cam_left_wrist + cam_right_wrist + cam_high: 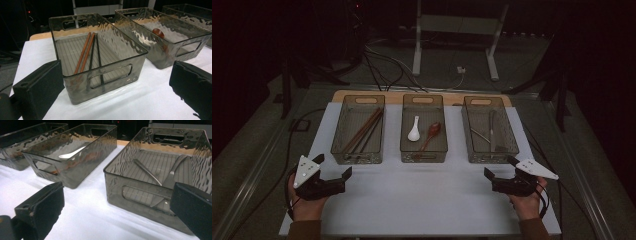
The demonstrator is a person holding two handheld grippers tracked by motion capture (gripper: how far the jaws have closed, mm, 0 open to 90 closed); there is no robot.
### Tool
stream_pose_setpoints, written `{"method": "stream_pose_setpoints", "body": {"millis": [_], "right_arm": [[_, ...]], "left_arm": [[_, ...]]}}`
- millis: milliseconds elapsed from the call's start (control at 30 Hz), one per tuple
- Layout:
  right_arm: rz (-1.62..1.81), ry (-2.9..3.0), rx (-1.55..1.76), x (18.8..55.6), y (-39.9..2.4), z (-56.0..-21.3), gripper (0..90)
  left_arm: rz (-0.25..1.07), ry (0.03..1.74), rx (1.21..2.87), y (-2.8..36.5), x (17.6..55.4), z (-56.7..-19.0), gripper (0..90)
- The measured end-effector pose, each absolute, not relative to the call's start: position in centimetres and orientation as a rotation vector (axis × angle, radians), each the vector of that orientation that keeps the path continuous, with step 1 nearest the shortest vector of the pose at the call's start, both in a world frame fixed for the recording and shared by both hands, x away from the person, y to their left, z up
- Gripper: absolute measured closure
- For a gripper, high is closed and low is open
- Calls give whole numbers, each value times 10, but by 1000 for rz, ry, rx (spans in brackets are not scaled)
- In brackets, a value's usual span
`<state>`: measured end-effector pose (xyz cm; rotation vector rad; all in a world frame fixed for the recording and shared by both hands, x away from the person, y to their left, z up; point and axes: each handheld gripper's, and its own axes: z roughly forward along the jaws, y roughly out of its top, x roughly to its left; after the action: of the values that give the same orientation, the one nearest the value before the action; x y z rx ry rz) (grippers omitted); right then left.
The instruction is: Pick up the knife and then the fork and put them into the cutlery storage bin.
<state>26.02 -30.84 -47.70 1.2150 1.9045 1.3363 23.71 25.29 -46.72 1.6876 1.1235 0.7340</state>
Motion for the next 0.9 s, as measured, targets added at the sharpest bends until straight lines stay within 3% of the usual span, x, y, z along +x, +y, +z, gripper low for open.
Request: {"method": "stream_pose_setpoints", "body": {"millis": [900], "right_arm": [[1365, 1846, 1216, 254, -320, -486, 0]], "left_arm": [[748, 1109, 1664, 256, 234, -469, 5]]}}
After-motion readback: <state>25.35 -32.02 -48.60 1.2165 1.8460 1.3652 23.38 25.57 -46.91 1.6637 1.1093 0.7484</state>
